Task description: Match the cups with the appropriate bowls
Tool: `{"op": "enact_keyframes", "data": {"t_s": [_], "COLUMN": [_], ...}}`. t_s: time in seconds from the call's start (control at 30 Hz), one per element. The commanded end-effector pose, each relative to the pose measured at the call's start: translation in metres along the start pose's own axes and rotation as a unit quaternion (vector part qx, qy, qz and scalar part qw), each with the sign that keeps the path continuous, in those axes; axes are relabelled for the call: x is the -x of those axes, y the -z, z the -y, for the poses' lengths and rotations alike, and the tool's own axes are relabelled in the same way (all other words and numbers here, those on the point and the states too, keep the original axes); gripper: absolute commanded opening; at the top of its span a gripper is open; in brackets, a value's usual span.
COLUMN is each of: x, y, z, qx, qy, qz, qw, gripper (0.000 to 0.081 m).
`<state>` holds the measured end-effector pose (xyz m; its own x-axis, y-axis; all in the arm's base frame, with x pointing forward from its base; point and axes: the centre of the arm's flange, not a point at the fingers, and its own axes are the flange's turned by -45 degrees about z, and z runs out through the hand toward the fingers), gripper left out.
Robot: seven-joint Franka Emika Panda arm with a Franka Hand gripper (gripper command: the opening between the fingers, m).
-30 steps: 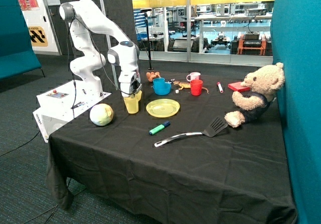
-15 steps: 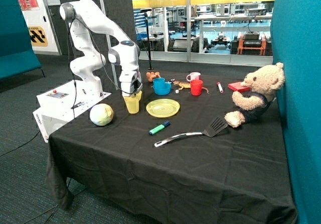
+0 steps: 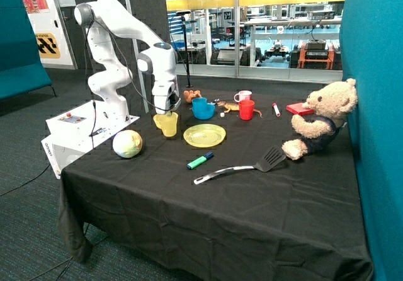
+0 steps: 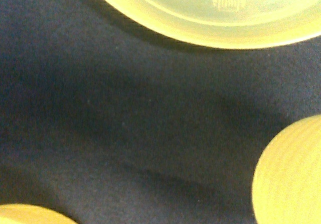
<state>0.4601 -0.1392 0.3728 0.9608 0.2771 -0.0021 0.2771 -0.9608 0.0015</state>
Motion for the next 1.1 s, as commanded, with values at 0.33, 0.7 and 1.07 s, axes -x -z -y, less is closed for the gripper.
{"op": "enact_keyframes", "data": {"t_s": [0.33,0.7,1.07], "x": [-0.004,-0.004,0.005], "y": [0.035,0.041,0.039], "z": [0.042,0.064,0.093], "qx": [-0.00067,-0.00064,-0.00062], "qy": [0.061,0.081,0.101], "qz": [-0.0011,-0.0011,-0.0011], "qw": [0.9982,0.9967,0.9949], "gripper": [0.0,0.0,0.0]}}
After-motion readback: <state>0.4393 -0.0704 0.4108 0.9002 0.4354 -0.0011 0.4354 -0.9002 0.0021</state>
